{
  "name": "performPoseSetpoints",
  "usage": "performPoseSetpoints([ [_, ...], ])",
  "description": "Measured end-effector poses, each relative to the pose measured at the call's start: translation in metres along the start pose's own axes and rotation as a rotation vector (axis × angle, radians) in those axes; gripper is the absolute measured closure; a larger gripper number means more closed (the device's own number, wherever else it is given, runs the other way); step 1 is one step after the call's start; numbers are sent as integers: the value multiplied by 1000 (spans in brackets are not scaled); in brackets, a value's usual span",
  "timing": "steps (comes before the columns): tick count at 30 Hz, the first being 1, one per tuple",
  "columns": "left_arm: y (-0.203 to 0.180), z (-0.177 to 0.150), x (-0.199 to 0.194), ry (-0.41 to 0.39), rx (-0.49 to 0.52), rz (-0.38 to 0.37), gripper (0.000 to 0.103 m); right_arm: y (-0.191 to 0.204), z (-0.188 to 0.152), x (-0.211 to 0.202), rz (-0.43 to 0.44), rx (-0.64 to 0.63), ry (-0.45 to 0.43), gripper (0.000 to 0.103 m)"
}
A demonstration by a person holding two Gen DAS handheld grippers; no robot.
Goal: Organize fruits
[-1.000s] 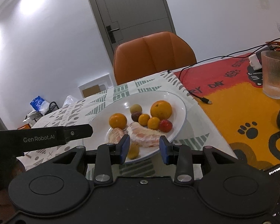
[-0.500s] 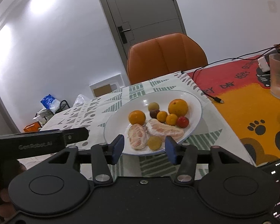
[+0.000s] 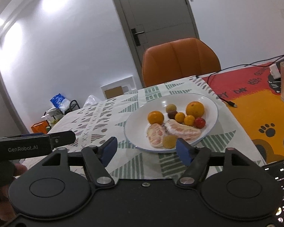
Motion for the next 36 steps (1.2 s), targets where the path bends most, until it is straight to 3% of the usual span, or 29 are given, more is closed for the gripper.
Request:
performPoseSetpoints([
  [6, 15, -9, -22, -6, -23, 41, 7, 16, -5, -9, 35, -34, -4, 28],
  [17, 46, -26, -65, -3, -54, 120, 2, 50, -10, -29, 82, -100, -34, 6],
  [23, 65, -35, -85, -8, -78, 150, 1, 65, -13, -37, 97, -146, -29, 0],
  [36, 83, -40, -126, -31, -99, 193, 0, 84, -22, -55, 93, -199, 17, 0],
])
Point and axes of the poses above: each gripper's, at about its wrist camera, not at the fingertips, and x roughly the way its jaws point, y to its left, z to its top, the point moved 8 cm from there along x, roughly the way its jaws point, and after that the axes turned 13 degrees about -z, right-handed, at the moved point
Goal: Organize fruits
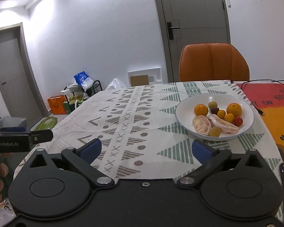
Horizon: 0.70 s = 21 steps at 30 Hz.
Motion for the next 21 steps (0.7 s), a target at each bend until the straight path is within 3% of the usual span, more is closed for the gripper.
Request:
performPoseSetpoints([
  [10, -4, 1, -10, 12, 8, -30, 0, 8, 6, -25, 13, -19, -10, 0],
  [21, -11, -2, -10, 27, 24, -45, 0, 6, 5, -23, 9, -8, 1, 0],
])
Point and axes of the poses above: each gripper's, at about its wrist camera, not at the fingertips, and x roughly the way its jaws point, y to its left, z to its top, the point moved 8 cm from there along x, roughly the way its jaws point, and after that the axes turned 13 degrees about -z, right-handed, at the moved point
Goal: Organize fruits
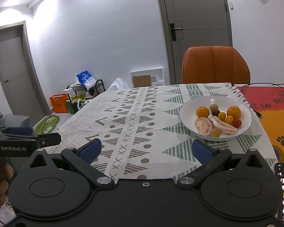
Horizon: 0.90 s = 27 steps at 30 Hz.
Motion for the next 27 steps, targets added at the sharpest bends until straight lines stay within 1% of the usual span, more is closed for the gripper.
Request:
performPoseSetpoints([
  [27, 0, 2, 0, 5, 1, -6, 0, -2, -2, 3, -2, 6, 8, 0],
])
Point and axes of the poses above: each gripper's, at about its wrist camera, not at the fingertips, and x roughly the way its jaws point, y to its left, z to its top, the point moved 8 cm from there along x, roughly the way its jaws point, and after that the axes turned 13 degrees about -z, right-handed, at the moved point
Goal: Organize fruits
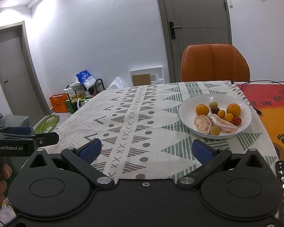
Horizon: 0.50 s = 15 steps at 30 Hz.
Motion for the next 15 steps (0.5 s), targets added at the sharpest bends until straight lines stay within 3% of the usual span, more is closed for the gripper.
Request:
performPoseSetpoints([
  [15, 1, -1, 1, -3, -3, 2, 0, 1, 0, -1, 4, -3, 2, 0],
])
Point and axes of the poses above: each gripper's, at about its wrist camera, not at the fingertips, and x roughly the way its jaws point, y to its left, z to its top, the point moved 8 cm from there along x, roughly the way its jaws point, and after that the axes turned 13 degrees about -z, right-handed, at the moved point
